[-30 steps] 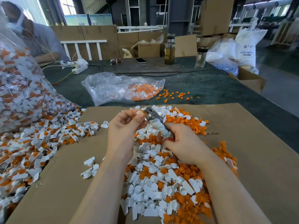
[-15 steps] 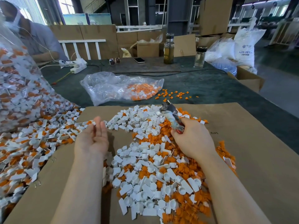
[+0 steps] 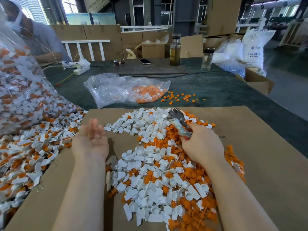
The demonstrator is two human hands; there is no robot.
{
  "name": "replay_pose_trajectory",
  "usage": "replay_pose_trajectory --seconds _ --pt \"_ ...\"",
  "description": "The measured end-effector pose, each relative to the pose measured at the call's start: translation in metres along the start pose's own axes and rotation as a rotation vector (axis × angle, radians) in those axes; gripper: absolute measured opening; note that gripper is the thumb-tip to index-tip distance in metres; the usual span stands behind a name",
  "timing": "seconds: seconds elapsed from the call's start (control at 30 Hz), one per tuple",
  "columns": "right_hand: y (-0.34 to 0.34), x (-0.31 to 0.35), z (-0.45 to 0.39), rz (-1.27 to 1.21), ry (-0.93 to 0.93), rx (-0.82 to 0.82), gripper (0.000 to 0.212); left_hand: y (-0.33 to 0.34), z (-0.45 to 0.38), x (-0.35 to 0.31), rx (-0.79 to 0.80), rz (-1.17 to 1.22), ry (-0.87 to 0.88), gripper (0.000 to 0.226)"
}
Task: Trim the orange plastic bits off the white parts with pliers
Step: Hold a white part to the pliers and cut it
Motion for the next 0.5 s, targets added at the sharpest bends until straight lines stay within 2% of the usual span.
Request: replay_pose_trajectory --seconds 0.03,0.1,0.17,0.27,0.37,0.5 --pt "0.000 0.001 0.000 0.007 0.001 -0.008 0.017 0.008 0.007 0.004 0.010 -0.140 -0.046 0.017" --pt "0.002 0.004 0.000 0.049 -0.007 -0.012 0.028 0.029 0.017 0.014 0.079 -0.648 -0.126 0.011" --pt "0.006 0.006 -0.001 0.109 -0.013 0.004 0.039 0.052 0.026 0.029 0.236 -1.064 -0.126 0.010" --pt "0.012 0.007 -0.003 0.121 -0.028 0.039 0.040 0.068 0.040 0.059 0.484 -1.619 -0.088 0.018" --pt "0.014 0.010 -0.003 0.128 -0.058 0.055 0.037 0.066 0.041 0.074 0.524 -1.894 -0.092 0.025" --pt "0.015 0.012 -0.003 0.141 -0.058 0.063 0.032 0.072 0.041 0.071 0.490 -2.099 0.035 0.032"
Point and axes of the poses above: each hand's wrist, its own z-axis away from the middle knuckle, its own y-axis out of the palm, x = y × z, the point moved 10 cm from there along -z, towards the middle knuckle, and after that the axes turned 11 degrees about x, right-handed, at the moved point
